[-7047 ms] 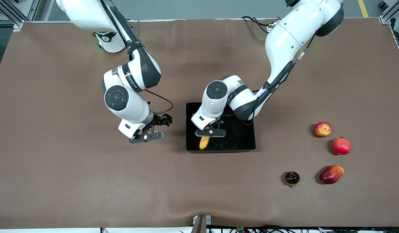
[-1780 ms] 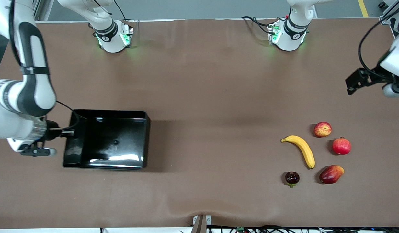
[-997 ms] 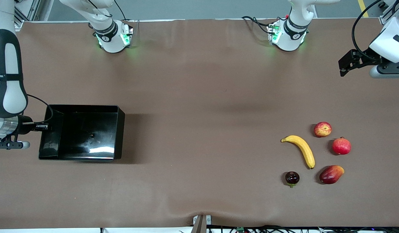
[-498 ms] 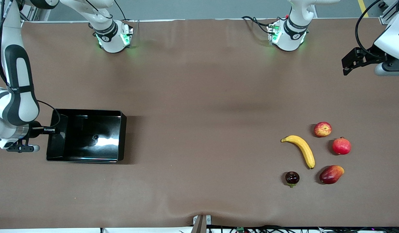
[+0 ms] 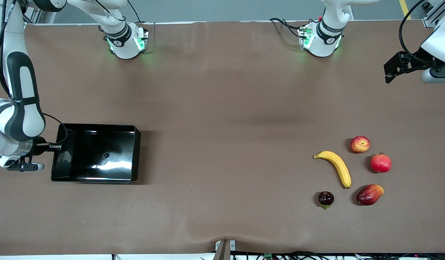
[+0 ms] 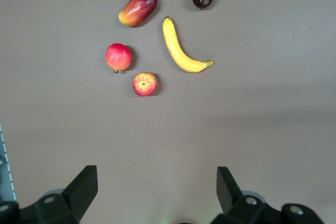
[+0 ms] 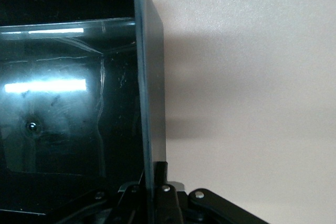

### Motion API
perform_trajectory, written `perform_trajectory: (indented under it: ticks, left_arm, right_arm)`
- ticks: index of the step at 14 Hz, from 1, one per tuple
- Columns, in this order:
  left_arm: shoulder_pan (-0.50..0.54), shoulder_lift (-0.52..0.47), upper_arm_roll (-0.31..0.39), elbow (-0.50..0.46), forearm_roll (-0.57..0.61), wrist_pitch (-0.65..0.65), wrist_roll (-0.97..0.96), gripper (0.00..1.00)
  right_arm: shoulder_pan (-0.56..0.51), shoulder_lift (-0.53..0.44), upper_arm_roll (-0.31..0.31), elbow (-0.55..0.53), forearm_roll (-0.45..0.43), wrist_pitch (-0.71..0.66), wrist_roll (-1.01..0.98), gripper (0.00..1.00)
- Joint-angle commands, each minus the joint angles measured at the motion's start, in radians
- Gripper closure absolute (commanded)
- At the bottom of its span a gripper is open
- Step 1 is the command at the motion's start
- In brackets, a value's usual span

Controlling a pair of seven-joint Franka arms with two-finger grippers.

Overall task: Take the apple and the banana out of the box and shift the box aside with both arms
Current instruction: 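Set the box down and open the right gripper off its rim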

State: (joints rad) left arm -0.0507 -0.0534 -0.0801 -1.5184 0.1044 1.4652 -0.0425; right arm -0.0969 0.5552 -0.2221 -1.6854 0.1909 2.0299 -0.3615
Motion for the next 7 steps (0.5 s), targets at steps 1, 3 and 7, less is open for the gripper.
perform_trajectory:
  ticks: [1, 3, 7]
  left_arm:
    - [0.023, -0.014, 0.006, 0.003, -0.020, -0.009, 0.019, 0.00]
    - [0.029, -0.016, 0.006, -0.003, -0.022, -0.009, 0.019, 0.00]
    - [0.048, -0.013, 0.005, 0.007, -0.026, 0.003, 0.019, 0.00]
  right_arm:
    - [-0.018, -0.003, 0.010, 0.018, -0.017, 0.010, -0.019, 1.00]
    - [-0.018, 0.003, 0.012, 0.018, -0.060, 0.010, -0.024, 1.00]
    - [-0.018, 0.005, 0.012, 0.018, -0.064, 0.015, -0.030, 0.99]
